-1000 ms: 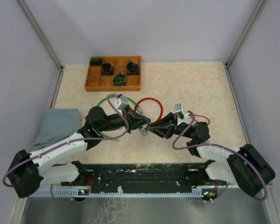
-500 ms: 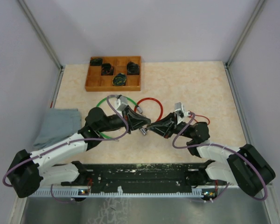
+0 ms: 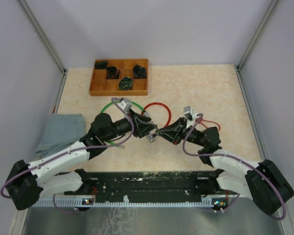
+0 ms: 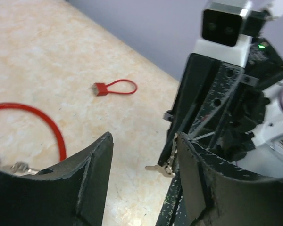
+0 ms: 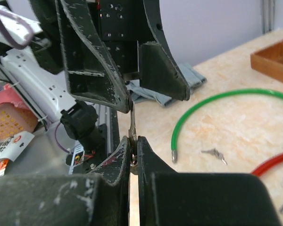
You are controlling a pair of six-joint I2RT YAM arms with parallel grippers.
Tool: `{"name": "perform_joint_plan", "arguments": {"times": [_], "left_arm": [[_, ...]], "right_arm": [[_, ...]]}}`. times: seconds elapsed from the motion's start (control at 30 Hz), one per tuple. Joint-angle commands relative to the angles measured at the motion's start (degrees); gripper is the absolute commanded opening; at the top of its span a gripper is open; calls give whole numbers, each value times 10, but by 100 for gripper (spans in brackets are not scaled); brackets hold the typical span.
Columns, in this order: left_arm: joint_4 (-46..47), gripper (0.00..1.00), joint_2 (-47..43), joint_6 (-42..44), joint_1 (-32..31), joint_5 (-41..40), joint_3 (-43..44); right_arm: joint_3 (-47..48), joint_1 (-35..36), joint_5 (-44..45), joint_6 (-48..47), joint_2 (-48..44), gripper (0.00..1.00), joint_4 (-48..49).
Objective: Unlock with the key
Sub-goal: Adjust the key.
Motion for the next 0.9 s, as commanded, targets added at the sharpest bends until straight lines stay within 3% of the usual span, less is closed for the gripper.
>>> {"name": "perform_joint_plan", "arguments": {"times": [0.0,0.2,0.43,0.57,0.73,0.8,0.87], "left_arm": [[-179,65,12,-34,4,-146,54],[-527,68,149,-131,4,-247,219],[-820,99,328,-215,4,-303,418],[-897,100,411,-270,4,-297,488],[-899,99,461,-312,9,-264,524],[-890,96,476,-325,20,-258,528],[-872,87,493,-333,36,-233,527]], "right_arm": [[11,-10,35,-24,-66,0,-126],[7,-10,80,-72,-137,0,-269],[-5,-11,110,-108,-176,0,-336],[-20,-11,114,-113,-190,0,-337],[-36,-11,113,-107,-193,0,-318],[-42,-10,110,-101,-192,0,-308],[-46,-11,108,-95,-191,0,-299]]}}
